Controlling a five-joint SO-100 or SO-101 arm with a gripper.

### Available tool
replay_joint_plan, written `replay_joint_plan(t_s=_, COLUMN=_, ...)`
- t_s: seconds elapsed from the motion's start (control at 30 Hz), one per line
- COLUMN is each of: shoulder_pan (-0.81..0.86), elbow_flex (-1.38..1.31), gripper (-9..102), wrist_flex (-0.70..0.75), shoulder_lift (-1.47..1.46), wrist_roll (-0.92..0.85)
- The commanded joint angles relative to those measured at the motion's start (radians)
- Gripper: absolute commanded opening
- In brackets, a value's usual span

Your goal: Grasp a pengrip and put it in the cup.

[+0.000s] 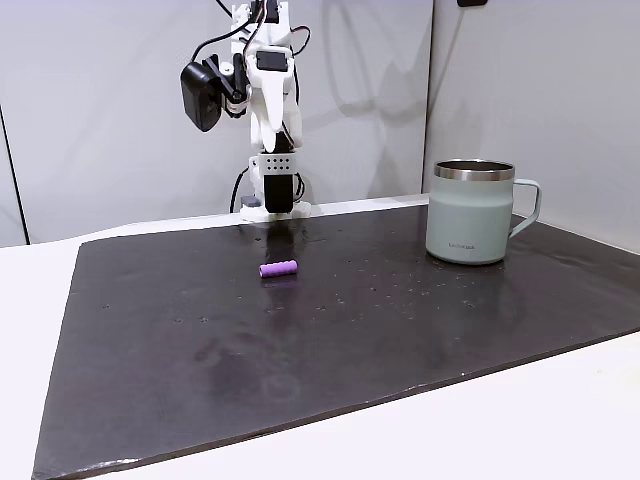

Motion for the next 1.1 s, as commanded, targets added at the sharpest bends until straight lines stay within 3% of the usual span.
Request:
replay_joint_plan(t_s=0.0, shoulder_pan=0.041, elbow_flex=-0.144, gripper=25, wrist_flex=0.057, shoulder_lift=-0.129, wrist_roll=-0.028)
replay_joint_plan(t_s=0.5, shoulder_pan=0.029, elbow_flex=-0.522, gripper=25, wrist_flex=0.163, shoulder_lift=-0.652, wrist_roll=-0.144)
replay_joint_plan(t_s=1.07, shoulder_pan=0.014, elbow_flex=-0.555, gripper=25, wrist_flex=0.023, shoulder_lift=-0.948, wrist_roll=-0.239)
